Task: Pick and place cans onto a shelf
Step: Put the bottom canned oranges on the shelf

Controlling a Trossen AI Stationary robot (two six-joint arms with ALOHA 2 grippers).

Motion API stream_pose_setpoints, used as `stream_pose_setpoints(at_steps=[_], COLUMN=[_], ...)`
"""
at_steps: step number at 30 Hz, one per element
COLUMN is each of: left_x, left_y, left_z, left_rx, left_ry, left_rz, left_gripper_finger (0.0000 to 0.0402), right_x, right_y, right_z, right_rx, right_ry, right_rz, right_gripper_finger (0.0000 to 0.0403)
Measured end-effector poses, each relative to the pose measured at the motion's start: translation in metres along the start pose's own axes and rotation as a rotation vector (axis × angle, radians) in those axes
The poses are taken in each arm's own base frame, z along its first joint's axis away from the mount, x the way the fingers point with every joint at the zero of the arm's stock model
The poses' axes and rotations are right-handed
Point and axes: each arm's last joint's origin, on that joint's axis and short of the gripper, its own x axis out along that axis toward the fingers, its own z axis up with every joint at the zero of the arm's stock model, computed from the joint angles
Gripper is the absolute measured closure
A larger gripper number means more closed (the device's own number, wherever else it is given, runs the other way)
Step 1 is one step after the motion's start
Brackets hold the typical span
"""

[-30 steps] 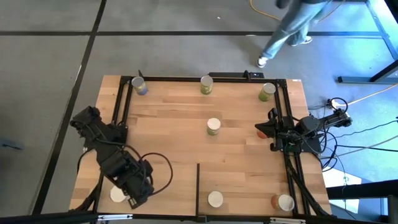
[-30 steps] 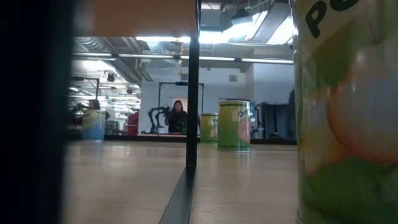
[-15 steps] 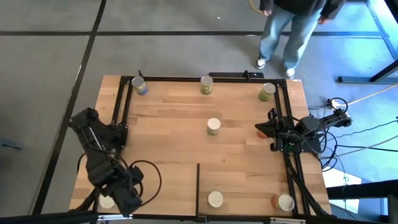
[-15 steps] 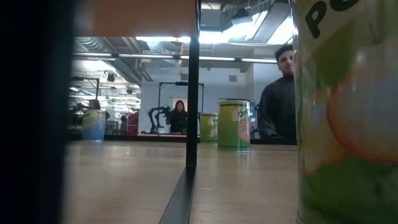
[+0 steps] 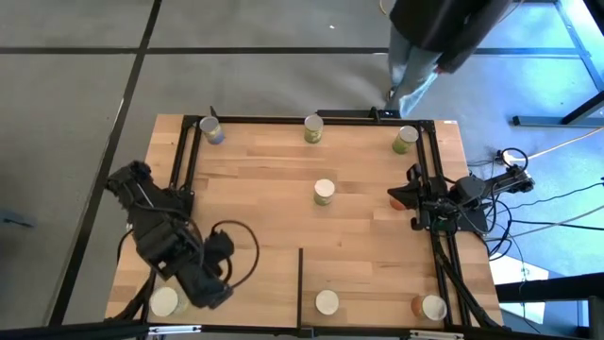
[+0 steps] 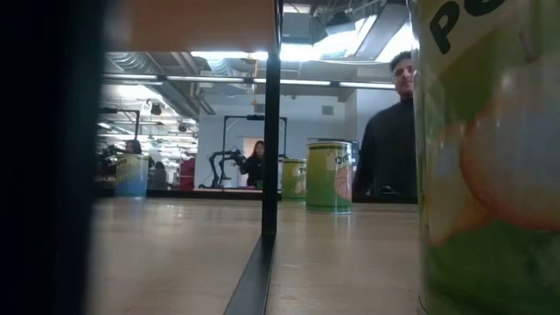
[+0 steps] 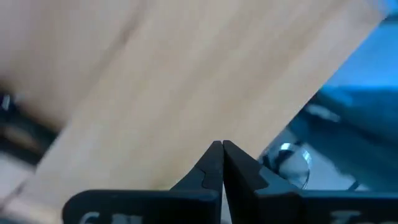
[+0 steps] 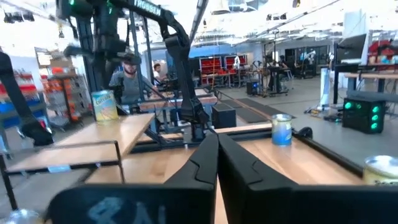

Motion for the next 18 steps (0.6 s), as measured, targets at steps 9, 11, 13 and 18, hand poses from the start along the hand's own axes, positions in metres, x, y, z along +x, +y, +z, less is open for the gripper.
stream_pose_setpoints(at_steps=[9, 11, 13, 18], left_x=[-0.011, -0.012, -0.015, -0.024], left_y=[0.017, 0.021, 0.027, 0.046], left_z=[0.058, 0.071, 0.084, 0.112], left_rx=[-0.013, -0.003, 0.007, 0.000], left_ry=[-0.292, -0.360, -0.422, -0.524], left_rz=[0.045, 0.075, 0.108, 0.183], left_gripper_finger=[0.0401, 0.0401, 0.0401, 0.0401], right_x=[-0.003, -0.004, -0.005, 0.000], right_y=[-0.001, -0.001, -0.001, 0.002], right_z=[0.035, 0.043, 0.054, 0.092], right_rx=[-0.024, -0.023, -0.022, 0.012], right_ry=[0.054, 0.160, 0.260, 0.412], right_rz=[-0.001, -0.007, -0.017, -0.051], right_gripper_finger=[0.0396, 0.0399, 0.0399, 0.0400])
